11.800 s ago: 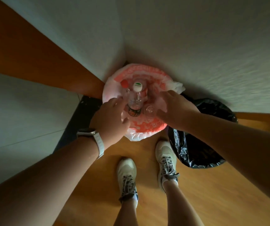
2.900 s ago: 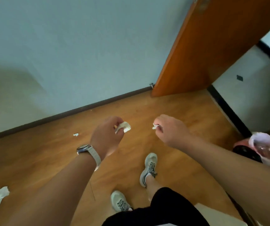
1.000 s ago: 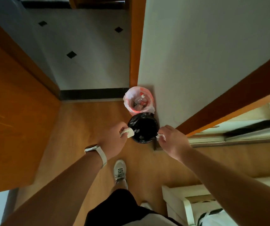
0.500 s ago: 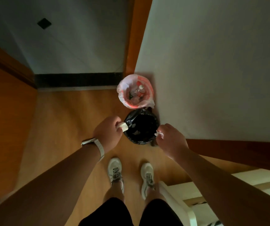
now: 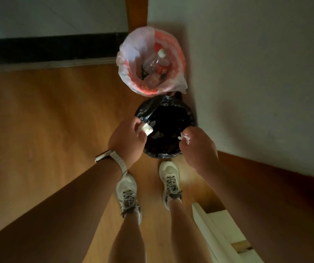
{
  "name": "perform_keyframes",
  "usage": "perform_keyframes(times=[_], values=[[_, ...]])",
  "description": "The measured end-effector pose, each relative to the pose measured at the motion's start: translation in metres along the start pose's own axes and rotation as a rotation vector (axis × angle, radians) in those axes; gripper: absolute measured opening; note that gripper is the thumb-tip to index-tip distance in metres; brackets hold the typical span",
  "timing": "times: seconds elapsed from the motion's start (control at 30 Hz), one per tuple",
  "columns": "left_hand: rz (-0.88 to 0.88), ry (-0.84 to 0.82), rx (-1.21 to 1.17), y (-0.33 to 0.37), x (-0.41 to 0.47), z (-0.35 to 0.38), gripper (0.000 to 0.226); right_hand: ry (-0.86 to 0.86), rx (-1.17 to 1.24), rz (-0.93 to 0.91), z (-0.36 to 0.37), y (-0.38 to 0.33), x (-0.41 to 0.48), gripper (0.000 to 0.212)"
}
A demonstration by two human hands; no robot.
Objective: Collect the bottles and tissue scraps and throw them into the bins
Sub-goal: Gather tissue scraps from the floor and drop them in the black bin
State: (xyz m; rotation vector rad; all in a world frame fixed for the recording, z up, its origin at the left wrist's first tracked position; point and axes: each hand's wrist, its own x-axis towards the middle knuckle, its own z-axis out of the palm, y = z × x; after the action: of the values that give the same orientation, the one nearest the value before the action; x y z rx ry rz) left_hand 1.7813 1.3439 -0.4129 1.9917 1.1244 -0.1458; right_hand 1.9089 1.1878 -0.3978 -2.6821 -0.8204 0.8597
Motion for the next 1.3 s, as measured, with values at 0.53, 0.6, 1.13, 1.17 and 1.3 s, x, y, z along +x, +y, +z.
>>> perform_keyframes(times=[0.53, 0.6, 1.13, 1.17, 1.3], values=[[0.063, -0.125, 0.149, -0.078, 0.036, 0.091, 0.037, -0.112, -0.184, -0.093, 0.114, 0.060, 0.036, 0.039], [0.117, -0.112, 0.250, -0.077, 0.029, 0.075, 0.039, -0.141, -0.214, -0.105, 0.104, 0.052, 0.029, 0.040], [0.357, 0.023, 0.474, 0.010, -0.071, -0.120, 0.050, -0.129, -0.455, -0.331, -0.075, -0.096, -0.051, 0.049], [0.357, 0.039, 0.479, 0.018, -0.080, -0.134, 0.050, -0.120, -0.457, -0.337, -0.087, -0.108, -0.061, 0.048], [0.348, 0.131, 0.506, 0.046, -0.120, -0.186, 0.049, -0.085, -0.481, -0.407, -0.128, -0.148, -0.102, 0.047]])
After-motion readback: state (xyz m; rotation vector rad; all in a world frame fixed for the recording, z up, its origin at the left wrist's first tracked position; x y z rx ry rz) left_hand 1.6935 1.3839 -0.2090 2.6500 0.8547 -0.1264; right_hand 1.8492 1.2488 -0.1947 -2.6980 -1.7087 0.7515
